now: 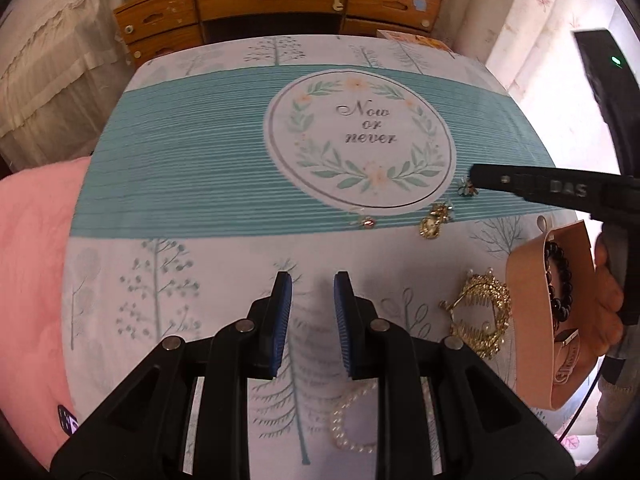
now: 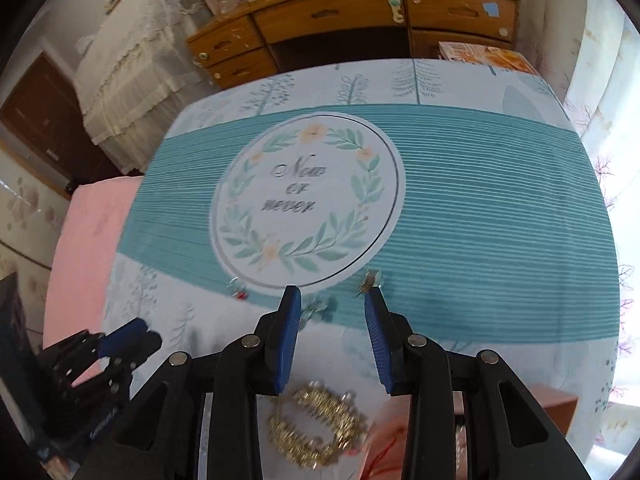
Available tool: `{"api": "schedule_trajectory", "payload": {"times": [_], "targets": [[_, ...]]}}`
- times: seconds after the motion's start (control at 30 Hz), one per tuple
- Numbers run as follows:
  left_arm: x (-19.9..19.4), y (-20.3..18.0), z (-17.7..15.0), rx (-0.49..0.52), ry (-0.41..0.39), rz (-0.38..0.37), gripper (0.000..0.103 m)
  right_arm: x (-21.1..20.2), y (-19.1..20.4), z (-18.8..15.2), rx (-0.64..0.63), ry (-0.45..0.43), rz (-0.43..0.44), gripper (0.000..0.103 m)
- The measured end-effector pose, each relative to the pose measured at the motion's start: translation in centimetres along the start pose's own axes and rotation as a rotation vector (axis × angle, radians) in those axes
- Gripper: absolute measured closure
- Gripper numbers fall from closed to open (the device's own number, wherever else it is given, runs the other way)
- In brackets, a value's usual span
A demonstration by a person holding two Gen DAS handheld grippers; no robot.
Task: Organize jewelry
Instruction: 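Move the left tool toward the blue flower earring while the right moves to the small gold earring, then close the left tool on the blue flower earring while the right grasps the small gold earring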
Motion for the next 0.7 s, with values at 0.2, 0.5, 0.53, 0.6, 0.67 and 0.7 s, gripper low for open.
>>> {"api": "schedule_trajectory", "payload": {"times": [0.2, 0.5, 0.53, 0.6, 0.67, 0.7], "targets": [[1.6, -2.9, 0.7, 0.054, 0.022, -0.029, 0.084, 3.5, -1.1, 0.8, 0.002, 0.058, -0.070, 0.077], [3.1, -5.6, 1.7, 0.097, 0.047, -0.076, 0.084, 5.4, -2.2, 0.6, 0.032, 0.069, -0.077, 0.084], [3.2, -5.9, 1.8, 0.102, 0.050, -0.083, 0.084, 5.5, -2.3, 0.7, 0.036, 0.063, -0.072, 0.084], [3.6, -6.8, 2.2, 0.111, 0.065, -0.103, 0.084, 5.4, -2.4, 0.7, 0.041, 0.049, -0.066, 0.084], [4.1, -7.7, 2.6, 0.121, 0.084, -0.125, 0.084, 4.7, -2.3, 0.5, 0.046, 0.026, -0.046, 0.084], [4.6, -8.2, 2.9, 0.125, 0.095, -0.128, 0.084, 4.2, -2.4, 0.4, 0.051, 0.016, -0.041, 0.084]]}}
Point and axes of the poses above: each gripper's, at about its wrist camera, not at the fingertips, and x roughly the way its jaws point, y to its left, z to its top, the point moved 8 cm from there along x, roughly the way its jaws point, and after that the axes turned 8 degrees about -x, right-handed, at the moved point
